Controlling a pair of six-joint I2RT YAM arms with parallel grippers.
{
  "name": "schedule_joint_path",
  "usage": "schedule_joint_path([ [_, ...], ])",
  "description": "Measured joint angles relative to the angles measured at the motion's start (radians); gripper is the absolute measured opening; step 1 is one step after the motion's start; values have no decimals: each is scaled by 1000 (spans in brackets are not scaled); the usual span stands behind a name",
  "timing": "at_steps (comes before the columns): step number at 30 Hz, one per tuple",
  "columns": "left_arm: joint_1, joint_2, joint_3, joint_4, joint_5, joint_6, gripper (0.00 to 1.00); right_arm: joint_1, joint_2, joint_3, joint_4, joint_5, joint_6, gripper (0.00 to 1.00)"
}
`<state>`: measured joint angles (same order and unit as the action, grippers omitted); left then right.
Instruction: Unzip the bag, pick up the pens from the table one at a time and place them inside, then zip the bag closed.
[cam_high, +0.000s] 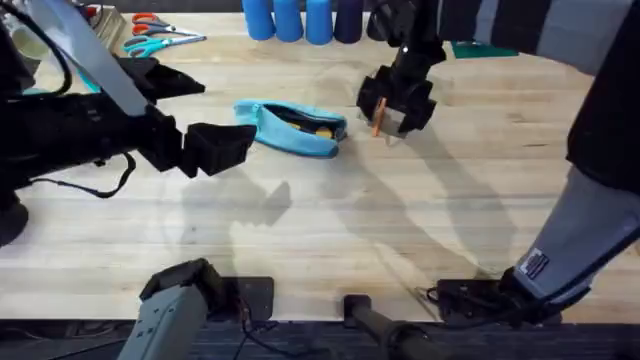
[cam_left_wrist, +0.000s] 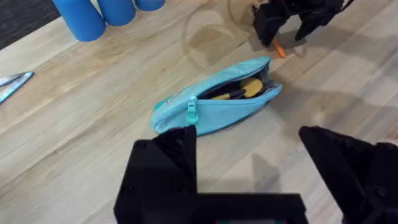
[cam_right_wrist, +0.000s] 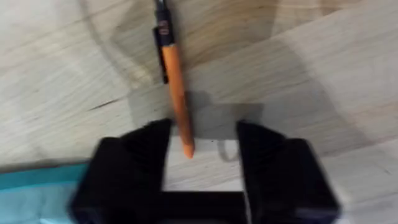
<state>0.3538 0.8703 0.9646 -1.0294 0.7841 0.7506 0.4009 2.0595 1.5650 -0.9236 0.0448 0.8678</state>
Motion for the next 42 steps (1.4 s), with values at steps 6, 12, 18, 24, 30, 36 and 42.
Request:
schedule_joint_path([
  [6,0,0,0,0,0,0,993,0,-2,-6,13,-1,4,51],
  [12,0,0,0,0,0,0,994,0,-2,-6,14,-7,3,39],
  [18,0,0,0,0,0,0,994,0,-4,-5,10,-8,-32,32],
  [24,0,0,0,0,0,0,994,0,6,30,-96,-15,-128,31],
  [30,0,0,0,0,0,0,994,0,29,254,-225,-17,-380,32],
  [36,0,0,0,0,0,0,994,1,29,459,-342,-33,-621,32],
  [42,0,0,0,0,0,0,993,1,29,608,-376,-150,-896,32],
])
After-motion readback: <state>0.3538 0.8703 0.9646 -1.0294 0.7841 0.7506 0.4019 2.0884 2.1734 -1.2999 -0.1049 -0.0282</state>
